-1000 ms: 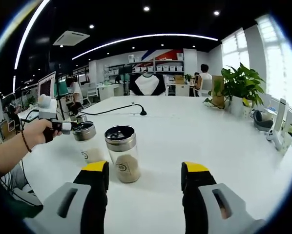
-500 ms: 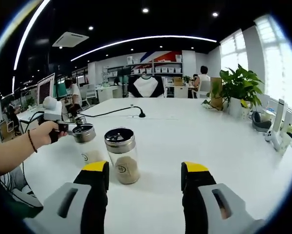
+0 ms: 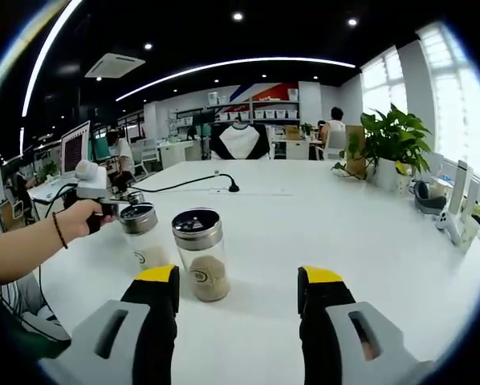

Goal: Rotate the seasoning bottle until the label or dispensing opening points toward the visible target arrow and the bottle remains upright within the marked orientation range

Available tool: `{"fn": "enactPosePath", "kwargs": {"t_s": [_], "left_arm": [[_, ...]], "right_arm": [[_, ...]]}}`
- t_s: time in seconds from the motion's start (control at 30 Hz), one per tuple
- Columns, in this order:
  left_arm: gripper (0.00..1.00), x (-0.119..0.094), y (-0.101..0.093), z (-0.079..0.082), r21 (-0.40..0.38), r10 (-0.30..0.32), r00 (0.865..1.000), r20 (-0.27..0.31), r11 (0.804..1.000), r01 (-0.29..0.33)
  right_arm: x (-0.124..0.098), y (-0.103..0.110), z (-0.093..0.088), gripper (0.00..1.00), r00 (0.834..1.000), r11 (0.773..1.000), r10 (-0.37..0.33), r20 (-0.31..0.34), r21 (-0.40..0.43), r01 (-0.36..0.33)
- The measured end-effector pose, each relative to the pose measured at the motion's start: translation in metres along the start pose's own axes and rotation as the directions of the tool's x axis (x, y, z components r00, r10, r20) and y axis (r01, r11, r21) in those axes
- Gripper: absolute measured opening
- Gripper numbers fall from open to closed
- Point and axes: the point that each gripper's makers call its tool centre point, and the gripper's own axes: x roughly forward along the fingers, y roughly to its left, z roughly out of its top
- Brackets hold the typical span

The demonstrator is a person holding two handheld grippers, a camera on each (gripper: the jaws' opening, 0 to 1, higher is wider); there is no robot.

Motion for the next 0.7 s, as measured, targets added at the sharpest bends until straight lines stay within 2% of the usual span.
{"fn": "enactPosePath", "kwargs": {"t_s": [0.07,0.1,0.23,0.43,0.7], "left_arm": [[0.38,-0.0004,0.0006,-0.0011,0.017,-0.001,1.0,-0.006,1.0,0.001],[0.38,0.0009,-0.0026,0.0021,0.026,-0.02,1.0,0.012,0.999,0.02],[0.38,-0.0005,-0.0028,-0.0001,0.047,-0.006,1.0,0.004,0.999,0.006],[0.37,0.001,0.0007,0.001,0.058,0.0,1.0,0.024,0.998,-0.001],[0.37,-0.0009,-0.0039,0.0015,0.094,-0.001,0.999,0.035,0.996,-0.002]], "right_arm": [[-0.0003,-0.0002,0.0003,0.6,1.0,1.0,-0.001,0.001,0.0,0.001],[-0.0005,-0.0004,0.0004,0.6,1.0,1.0,-0.001,0.001,0.0,0.001],[-0.0008,-0.0015,0.0006,0.6,1.0,1.0,-0.003,0.003,0.003,0.003],[-0.0016,-0.0041,0.0013,0.6,1.0,1.0,-0.008,0.005,0.004,0.008],[-0.0004,-0.0048,0.0012,0.59,1.0,1.0,-0.008,0.003,0.007,0.008]]}}
